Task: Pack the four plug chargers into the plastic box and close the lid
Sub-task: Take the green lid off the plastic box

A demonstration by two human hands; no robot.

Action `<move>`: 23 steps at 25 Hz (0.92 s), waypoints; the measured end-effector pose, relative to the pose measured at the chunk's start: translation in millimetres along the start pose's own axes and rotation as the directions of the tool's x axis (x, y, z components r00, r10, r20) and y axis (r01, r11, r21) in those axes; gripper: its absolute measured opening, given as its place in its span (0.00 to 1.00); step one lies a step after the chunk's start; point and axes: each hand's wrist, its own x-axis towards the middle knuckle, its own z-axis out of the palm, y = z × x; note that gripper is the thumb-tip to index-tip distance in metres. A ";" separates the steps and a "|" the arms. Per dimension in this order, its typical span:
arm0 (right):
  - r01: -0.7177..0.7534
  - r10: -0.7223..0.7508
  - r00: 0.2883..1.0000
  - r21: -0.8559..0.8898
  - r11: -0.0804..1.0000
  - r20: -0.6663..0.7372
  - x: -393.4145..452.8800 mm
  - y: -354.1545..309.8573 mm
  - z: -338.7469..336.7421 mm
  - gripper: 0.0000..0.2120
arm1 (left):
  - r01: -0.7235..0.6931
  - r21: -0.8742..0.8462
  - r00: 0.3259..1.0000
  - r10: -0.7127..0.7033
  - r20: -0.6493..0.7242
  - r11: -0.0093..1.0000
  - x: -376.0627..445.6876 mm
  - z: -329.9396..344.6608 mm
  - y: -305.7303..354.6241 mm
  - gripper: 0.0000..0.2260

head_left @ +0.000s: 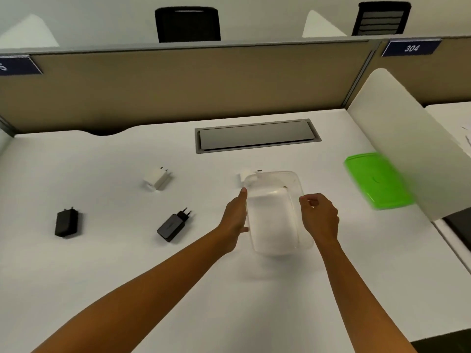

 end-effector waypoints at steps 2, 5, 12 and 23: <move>0.039 -0.038 0.998 -0.012 0.999 0.047 -18.1 -7.8 19.0 0.11 | 0.005 -0.031 0.998 -0.006 -0.058 0.999 -12.1 -28.1 -10.1 0.23; 0.081 -0.079 0.992 -0.018 0.997 0.094 -40.7 -18.3 43.2 0.09 | 0.002 -0.093 0.993 -0.013 -0.114 0.996 -29.3 -62.6 -21.5 0.21; 0.140 -0.131 0.980 -0.051 0.989 0.147 -72.2 -28.0 72.5 0.07 | -0.019 -0.153 0.979 -0.013 -0.205 0.988 -44.5 -109.1 -37.2 0.15; 0.230 -0.218 0.955 -0.041 0.972 0.203 -81.2 -21.9 88.3 0.07 | -0.062 -0.145 0.970 0.025 -0.242 0.987 -40.6 -132.3 -51.9 0.18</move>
